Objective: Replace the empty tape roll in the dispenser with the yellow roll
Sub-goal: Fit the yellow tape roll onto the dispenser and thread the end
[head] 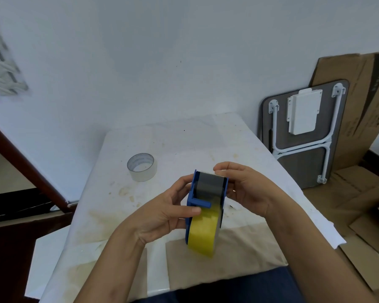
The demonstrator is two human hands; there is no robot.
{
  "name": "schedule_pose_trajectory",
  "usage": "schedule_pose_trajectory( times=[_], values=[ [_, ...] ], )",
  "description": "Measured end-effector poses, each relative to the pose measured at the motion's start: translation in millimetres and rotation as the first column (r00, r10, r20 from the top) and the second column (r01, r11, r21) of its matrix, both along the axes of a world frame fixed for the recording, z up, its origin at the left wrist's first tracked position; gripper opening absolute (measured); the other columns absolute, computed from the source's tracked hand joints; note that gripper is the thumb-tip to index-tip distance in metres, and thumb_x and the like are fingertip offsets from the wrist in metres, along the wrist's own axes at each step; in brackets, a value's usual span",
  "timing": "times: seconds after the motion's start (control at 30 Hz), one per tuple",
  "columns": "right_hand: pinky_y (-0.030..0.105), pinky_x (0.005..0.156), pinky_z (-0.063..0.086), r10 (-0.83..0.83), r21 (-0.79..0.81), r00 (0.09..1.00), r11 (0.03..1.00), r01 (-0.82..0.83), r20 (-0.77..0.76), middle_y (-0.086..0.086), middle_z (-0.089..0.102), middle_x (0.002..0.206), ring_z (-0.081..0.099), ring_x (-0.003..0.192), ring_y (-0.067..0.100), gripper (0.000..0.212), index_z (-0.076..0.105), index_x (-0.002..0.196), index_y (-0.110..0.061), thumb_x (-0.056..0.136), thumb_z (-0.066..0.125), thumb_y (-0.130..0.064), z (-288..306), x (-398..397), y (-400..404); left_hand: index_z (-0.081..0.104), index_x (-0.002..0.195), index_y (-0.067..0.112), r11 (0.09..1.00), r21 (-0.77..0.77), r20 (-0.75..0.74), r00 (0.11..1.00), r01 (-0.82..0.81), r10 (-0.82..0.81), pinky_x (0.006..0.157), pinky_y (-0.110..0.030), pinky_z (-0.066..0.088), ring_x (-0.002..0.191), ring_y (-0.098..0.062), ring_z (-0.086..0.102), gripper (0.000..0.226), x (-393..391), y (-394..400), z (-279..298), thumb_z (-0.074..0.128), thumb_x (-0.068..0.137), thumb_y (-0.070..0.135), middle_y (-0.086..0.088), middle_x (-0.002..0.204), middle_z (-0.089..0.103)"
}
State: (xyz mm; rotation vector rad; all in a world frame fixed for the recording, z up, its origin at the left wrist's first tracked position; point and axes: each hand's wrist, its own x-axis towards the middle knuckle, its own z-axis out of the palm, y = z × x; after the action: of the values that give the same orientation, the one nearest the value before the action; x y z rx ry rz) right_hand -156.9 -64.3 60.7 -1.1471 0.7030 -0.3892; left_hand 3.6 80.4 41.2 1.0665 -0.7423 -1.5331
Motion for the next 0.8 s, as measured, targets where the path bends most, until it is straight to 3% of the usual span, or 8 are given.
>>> schedule_pose_trajectory(
  times=[0.2, 0.4, 0.57, 0.63, 0.7, 0.8],
  values=[
    [0.026, 0.065, 0.053, 0.09, -0.032, 0.995, 0.995, -0.091, -0.035, 0.003, 0.065, 0.08, 0.058, 0.072, 0.014, 0.016, 0.071, 0.091, -0.01, 0.094, 0.055, -0.014, -1, 3, 1, 0.06, 0.134, 0.029, 1.0, 0.007, -0.017, 1.0, 0.002, -0.002, 0.084, -0.044, 0.062, 0.111, -0.03, 0.069, 0.062, 1, 1, 3, 0.066, 0.082, -0.005, -0.003, 0.134, 0.065],
    [0.033, 0.072, 0.055, 0.025, 0.062, 1.0, 0.998, -0.024, -0.011, 0.01, 0.067, 0.1, 0.06, 0.09, 0.024, 0.019, 0.07, 0.107, -0.013, 0.094, 0.056, -0.012, -9, 6, 0, 0.059, 0.136, 0.023, 0.998, 0.051, -0.057, 0.998, -0.031, 0.034, 0.085, -0.043, 0.063, 0.106, -0.031, 0.071, 0.059, 2, 0, 5, 0.066, 0.082, 0.0, -0.011, 0.13, 0.068],
    [0.042, 0.084, 0.051, -0.026, 0.037, 1.0, 0.999, 0.027, -0.015, 0.014, 0.067, 0.106, 0.054, 0.095, 0.028, 0.032, 0.074, 0.113, -0.003, 0.091, 0.063, -0.023, -13, 7, 0, 0.069, 0.125, 0.021, 0.996, 0.072, -0.094, 0.994, -0.057, 0.064, 0.081, -0.041, 0.063, 0.099, -0.03, 0.073, 0.048, 0, -1, 8, 0.067, 0.081, 0.001, -0.015, 0.126, 0.07],
    [0.037, 0.081, 0.051, -0.058, 0.02, 0.998, 0.998, 0.057, 0.025, 0.009, 0.071, 0.1, 0.058, 0.091, 0.024, 0.032, 0.077, 0.104, -0.008, 0.092, 0.061, -0.033, -14, 6, 2, 0.069, 0.126, 0.016, 0.994, 0.073, -0.115, 0.99, -0.076, 0.085, 0.083, -0.041, 0.062, 0.098, -0.032, 0.073, 0.047, -1, -3, 11, 0.067, 0.081, 0.002, -0.018, 0.128, 0.069],
    [0.038, 0.088, 0.053, -0.05, -0.015, 0.998, 0.999, 0.05, 0.044, 0.002, 0.077, 0.1, 0.066, 0.095, 0.02, 0.035, 0.077, 0.099, -0.016, 0.095, 0.054, -0.041, -14, 4, 4, 0.069, 0.125, 0.011, 0.992, 0.072, -0.142, 0.983, -0.104, 0.113, 0.082, -0.04, 0.062, 0.095, -0.031, 0.074, 0.044, -2, -5, 15, 0.07, 0.082, 0.003, -0.02, 0.125, 0.07],
    [0.034, 0.092, 0.052, 0.052, -0.095, 0.997, 0.994, -0.047, 0.052, -0.007, 0.076, 0.112, 0.068, 0.109, 0.016, 0.04, 0.075, 0.109, -0.028, 0.1, 0.041, -0.045, -15, 1, 8, 0.069, 0.123, 0.008, 0.975, 0.091, -0.159, 0.964, -0.201, 0.214, 0.083, -0.039, 0.063, 0.099, -0.032, 0.074, 0.043, -1, -9, 16, 0.068, 0.08, 0.006, -0.021, 0.125, 0.071]
  ],
)
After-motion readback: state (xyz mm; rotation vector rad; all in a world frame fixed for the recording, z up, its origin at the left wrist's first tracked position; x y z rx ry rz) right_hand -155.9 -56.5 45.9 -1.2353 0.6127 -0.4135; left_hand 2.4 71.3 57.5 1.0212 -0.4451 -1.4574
